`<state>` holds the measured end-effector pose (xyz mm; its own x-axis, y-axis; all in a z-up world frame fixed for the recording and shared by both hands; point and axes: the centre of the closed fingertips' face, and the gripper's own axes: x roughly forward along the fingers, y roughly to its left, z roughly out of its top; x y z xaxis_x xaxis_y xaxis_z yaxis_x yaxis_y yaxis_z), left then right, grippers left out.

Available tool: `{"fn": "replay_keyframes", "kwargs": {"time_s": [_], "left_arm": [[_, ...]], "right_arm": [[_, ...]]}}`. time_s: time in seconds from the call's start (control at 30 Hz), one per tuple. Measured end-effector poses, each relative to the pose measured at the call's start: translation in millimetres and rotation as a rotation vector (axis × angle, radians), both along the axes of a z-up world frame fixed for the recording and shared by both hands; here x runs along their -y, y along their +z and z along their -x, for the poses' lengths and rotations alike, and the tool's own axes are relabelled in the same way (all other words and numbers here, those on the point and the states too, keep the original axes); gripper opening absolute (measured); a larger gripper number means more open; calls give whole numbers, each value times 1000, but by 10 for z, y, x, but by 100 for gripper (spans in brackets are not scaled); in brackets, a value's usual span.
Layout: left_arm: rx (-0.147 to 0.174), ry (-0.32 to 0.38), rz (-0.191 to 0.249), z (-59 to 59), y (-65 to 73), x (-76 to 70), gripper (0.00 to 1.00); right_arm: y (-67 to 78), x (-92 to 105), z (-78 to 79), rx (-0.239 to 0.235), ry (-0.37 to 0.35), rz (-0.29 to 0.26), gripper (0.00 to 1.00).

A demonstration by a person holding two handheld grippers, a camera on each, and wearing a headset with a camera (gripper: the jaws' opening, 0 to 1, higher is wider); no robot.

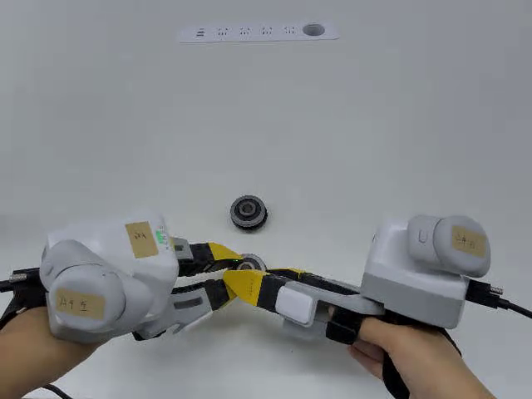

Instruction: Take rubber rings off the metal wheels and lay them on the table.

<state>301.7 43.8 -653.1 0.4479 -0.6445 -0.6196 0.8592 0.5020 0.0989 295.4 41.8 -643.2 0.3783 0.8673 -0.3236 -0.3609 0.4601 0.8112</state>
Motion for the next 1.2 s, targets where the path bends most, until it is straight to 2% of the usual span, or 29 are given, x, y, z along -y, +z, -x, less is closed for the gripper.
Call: {"fn": "replay_keyframes", "kwargs": {"time_s": [0.13, 0.47, 0.53, 0.93, 1.07, 1.2], "left_arm": [[0, 0, 0, -2, 2, 1, 13], [-1, 1, -1, -4, 8, 2, 13], [-1, 0, -1, -4, 9, 2, 13], [-1, 2, -2, 1, 5, 1, 13], [-1, 2, -2, 2, 4, 1, 13], [-1, 2, -2, 3, 2, 0, 13]], "right_arm": [[0, 5, -13, -8, 12, -18, 43], [-2, 24, -3, -5, 12, -10, 39], [-13, 41, -10, -20, -3, -27, 38], [-59, 80, -18, -38, -23, -21, 28], [-87, 127, -40, -51, -47, -23, 20], [-101, 122, -44, -51, -48, -14, 17]]}}
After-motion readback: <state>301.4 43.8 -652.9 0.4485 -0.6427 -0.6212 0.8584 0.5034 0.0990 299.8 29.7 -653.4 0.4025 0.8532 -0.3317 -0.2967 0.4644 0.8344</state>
